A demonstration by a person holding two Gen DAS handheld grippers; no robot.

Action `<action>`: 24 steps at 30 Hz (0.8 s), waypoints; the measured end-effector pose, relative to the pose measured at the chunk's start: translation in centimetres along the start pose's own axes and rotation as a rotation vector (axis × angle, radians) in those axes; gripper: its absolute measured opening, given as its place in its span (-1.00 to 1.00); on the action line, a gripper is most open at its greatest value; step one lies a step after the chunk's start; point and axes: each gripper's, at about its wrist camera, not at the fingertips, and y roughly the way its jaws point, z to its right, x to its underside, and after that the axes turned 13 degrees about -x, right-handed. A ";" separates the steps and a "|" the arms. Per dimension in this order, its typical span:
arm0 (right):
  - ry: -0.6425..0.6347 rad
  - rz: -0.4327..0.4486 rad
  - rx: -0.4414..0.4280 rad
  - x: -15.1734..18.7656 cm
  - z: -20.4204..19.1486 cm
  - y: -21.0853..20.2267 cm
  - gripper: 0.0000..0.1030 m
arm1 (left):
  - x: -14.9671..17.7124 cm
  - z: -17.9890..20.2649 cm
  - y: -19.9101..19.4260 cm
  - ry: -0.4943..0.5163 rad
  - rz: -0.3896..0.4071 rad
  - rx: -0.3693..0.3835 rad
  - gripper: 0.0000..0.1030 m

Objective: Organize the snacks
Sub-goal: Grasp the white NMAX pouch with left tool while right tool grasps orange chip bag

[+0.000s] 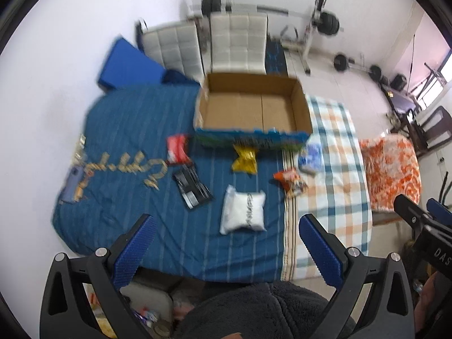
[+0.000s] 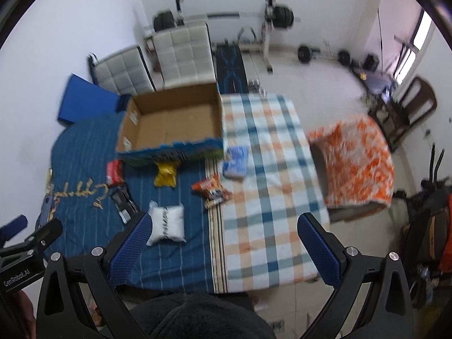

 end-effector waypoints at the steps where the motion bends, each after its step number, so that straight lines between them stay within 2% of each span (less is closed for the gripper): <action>1: 0.010 -0.026 0.009 -0.1 0.7 1.4 1.00 | 0.0 0.4 1.2 0.003 -0.025 0.009 1.00; 8: 0.028 -0.191 0.029 0.2 6.3 11.4 1.00 | 0.1 4.5 13.1 0.032 -0.240 0.053 1.00; 13: -0.005 -0.291 0.051 0.6 8.8 20.3 1.00 | 0.7 7.4 21.8 0.049 -0.383 0.043 1.00; 18: -0.047 -0.371 0.037 0.8 9.6 27.9 1.00 | 1.5 9.5 28.2 0.071 -0.475 0.022 1.00; 24: -0.079 -0.438 0.008 0.1 9.3 32.6 1.00 | 3.2 11.4 34.5 0.096 -0.605 0.004 1.00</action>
